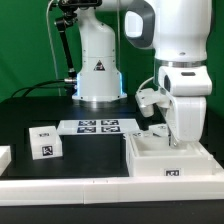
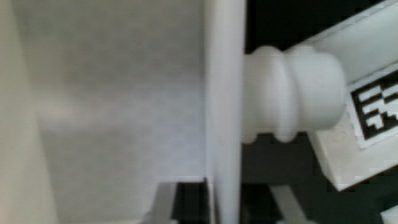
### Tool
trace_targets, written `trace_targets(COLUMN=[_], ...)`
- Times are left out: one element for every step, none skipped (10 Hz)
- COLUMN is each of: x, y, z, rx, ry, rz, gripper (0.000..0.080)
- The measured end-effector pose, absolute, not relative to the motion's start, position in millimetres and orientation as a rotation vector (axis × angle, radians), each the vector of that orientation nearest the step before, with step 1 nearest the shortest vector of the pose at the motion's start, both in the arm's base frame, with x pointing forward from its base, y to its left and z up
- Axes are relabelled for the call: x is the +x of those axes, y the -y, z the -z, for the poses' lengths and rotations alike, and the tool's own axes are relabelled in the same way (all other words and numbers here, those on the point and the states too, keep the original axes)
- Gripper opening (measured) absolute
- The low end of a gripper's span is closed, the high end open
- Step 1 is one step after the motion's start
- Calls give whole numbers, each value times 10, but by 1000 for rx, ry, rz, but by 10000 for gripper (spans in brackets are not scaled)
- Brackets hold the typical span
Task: Assemble cabinet
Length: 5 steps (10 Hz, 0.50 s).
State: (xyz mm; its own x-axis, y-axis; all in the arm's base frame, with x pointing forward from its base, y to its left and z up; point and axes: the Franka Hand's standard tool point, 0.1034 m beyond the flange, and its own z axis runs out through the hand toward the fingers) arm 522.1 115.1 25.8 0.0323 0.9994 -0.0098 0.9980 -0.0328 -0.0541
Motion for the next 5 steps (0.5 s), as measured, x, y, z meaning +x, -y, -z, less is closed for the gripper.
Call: trace_targets(x=[5221,5221,5220,5195,5175], y=[-1150,-1149,-1140,-1092,-1082], z=[-258,-258,-261,-287,-332], rx=[-2234,-2234,-2232,-2222,-2224], ry=[2162,2162,2164,2176,2181], rz=[-70,-70,-70,-73,-72], gripper=[261,261,461,595,595])
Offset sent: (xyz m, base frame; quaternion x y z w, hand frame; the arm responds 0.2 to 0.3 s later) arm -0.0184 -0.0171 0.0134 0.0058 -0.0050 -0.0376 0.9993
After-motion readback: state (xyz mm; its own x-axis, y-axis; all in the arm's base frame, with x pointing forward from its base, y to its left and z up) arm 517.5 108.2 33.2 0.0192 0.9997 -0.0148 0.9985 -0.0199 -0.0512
